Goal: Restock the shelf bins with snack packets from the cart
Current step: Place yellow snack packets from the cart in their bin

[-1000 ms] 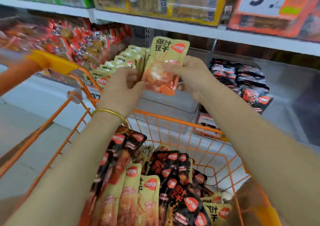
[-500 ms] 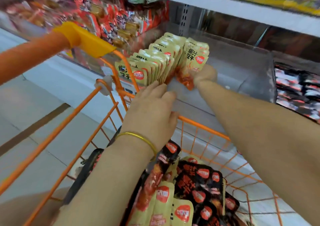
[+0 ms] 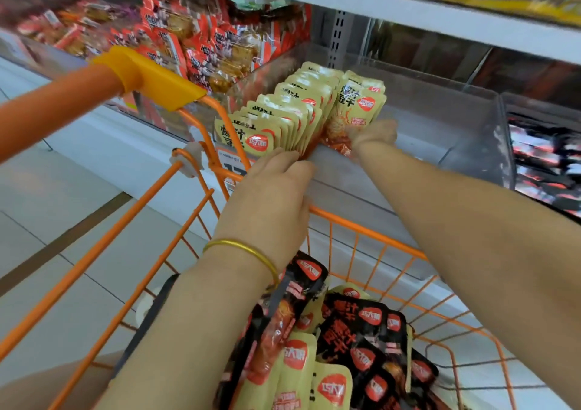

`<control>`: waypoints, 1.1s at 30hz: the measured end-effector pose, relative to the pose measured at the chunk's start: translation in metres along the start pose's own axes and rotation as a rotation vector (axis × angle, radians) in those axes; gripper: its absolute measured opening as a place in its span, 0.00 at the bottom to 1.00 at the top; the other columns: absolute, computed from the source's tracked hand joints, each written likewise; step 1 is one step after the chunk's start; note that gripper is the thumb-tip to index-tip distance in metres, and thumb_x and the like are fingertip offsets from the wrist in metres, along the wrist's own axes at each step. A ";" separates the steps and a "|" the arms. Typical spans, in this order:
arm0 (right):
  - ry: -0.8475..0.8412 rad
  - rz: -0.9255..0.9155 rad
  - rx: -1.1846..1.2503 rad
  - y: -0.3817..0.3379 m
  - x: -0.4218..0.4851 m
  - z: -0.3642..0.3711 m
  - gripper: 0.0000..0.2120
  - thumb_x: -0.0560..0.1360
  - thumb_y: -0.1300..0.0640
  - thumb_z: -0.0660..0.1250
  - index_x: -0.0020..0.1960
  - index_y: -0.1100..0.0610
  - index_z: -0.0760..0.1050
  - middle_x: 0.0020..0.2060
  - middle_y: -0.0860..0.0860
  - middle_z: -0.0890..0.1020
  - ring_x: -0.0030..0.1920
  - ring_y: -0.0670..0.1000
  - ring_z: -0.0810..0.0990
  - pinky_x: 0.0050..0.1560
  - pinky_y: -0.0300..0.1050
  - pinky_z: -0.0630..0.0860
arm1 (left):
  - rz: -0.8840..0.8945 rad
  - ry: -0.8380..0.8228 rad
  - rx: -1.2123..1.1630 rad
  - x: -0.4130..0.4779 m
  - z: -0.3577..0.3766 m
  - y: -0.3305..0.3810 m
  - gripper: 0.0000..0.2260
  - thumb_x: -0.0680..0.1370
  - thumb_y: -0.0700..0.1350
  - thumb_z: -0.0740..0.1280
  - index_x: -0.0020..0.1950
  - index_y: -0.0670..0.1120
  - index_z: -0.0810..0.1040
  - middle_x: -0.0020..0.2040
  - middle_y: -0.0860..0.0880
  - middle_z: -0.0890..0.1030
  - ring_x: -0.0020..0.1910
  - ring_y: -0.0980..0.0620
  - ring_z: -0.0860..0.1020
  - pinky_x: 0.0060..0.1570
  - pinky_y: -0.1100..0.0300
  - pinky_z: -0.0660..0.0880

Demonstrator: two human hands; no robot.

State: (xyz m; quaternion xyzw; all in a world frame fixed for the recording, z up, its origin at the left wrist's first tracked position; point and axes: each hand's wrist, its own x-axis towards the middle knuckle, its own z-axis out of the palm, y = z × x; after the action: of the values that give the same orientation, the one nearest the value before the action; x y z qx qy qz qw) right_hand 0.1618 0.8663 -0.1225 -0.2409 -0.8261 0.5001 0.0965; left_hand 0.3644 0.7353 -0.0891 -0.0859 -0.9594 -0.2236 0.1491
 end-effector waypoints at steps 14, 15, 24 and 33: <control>-0.826 -0.538 -0.651 0.054 -0.183 -0.122 0.18 0.78 0.44 0.59 0.52 0.59 0.74 0.36 0.56 0.80 0.31 0.52 0.81 0.33 0.49 0.76 | -0.002 -0.024 -0.016 0.009 -0.021 -0.002 0.17 0.77 0.33 0.58 0.64 0.44 0.75 0.64 0.46 0.75 0.64 0.48 0.71 0.59 0.63 0.63; -0.835 -0.515 -0.724 0.061 -0.184 -0.116 0.22 0.79 0.41 0.56 0.54 0.61 0.73 0.37 0.59 0.81 0.30 0.53 0.80 0.32 0.47 0.75 | 0.000 -0.023 -0.026 0.008 -0.020 0.000 0.17 0.77 0.33 0.58 0.64 0.44 0.75 0.64 0.46 0.75 0.64 0.48 0.71 0.58 0.63 0.63; -0.965 -0.048 -0.005 0.065 -0.182 -0.123 0.16 0.77 0.56 0.66 0.61 0.61 0.68 0.44 0.56 0.80 0.33 0.48 0.81 0.27 0.38 0.74 | 0.043 0.036 -0.099 0.002 -0.008 0.000 0.14 0.78 0.35 0.60 0.62 0.43 0.77 0.59 0.45 0.77 0.58 0.49 0.74 0.51 0.73 0.61; -0.827 -0.081 0.351 0.067 -0.177 -0.216 0.03 0.75 0.64 0.65 0.45 0.62 0.71 0.41 0.60 0.81 0.35 0.55 0.82 0.32 0.42 0.79 | 0.004 -0.200 -0.666 -0.011 -0.004 0.058 0.11 0.76 0.43 0.66 0.58 0.48 0.76 0.45 0.52 0.79 0.42 0.61 0.76 0.45 0.71 0.71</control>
State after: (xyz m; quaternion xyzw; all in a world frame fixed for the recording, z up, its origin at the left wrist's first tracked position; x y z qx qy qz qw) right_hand 0.4216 0.9728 -0.0626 0.0318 -0.7068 0.6827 -0.1826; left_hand 0.3888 0.7836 -0.0660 -0.1531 -0.8434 -0.5147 0.0183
